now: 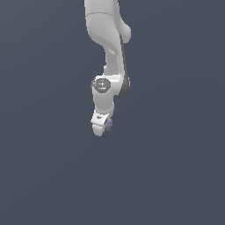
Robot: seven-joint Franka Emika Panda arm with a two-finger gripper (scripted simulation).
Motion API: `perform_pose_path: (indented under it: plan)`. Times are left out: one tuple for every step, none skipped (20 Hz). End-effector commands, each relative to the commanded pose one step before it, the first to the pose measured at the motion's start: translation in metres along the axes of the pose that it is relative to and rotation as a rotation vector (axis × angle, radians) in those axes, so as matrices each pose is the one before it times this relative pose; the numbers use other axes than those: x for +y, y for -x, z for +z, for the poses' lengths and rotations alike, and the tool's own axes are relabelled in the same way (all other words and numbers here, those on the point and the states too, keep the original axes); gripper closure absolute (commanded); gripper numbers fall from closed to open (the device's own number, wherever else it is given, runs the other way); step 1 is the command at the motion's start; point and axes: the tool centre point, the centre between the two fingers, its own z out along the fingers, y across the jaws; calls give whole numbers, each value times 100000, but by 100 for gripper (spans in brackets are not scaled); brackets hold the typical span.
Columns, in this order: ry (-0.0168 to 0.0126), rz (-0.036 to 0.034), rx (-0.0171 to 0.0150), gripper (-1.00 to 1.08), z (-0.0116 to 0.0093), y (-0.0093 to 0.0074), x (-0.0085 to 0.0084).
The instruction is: Pick up the object and move it to a goal position.
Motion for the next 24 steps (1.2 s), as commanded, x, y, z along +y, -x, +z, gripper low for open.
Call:
perform_pose_path:
  plan:
    - [20, -13, 2, 108, -209, -94, -15]
    - [0, 0, 0, 108, -193, -81, -18]
    - [0, 0, 0, 108, -249, -105, -23]
    - [0, 0, 0, 108, -306, -129, -29]
    - [0, 0, 0, 108, -364, -153, -34]
    - [0, 0, 0, 108, -423, -178, -40]
    - [0, 0, 0, 108, -483, -204, -45]
    - [-13, -52, -44, 108, -527, -260, -59]
    - [0, 0, 0, 108, -599, -253, -55]
    - [0, 0, 0, 108, -655, -277, -60]
    - [0, 0, 0, 108, -709, -300, -65]
    - [0, 0, 0, 108, -761, -323, -69]
    - [-24, -59, -27, 108, -793, -378, -82]
    - [0, 0, 0, 108, -860, -366, -77]
    - [0, 0, 0, 108, -908, -387, -81]
    - [0, 0, 0, 108, -955, -408, -85]
    - [-34, -60, 0, 108, -982, -460, -96]
    - [0, 0, 0, 108, -1044, -447, -91]
    - [0, 0, 0, 108, -1080, -463, -93]
    - [-37, -54, 20, 108, -1084, -498, -99]
    - [0, 0, 0, 108, -1093, -470, -92]
    - [0, 0, 0, 108, -1083, -467, -90]
    - [0, 0, 0, 108, -1073, -463, -88]
    - [-39, -47, 32, 108, -1052, -478, -88]
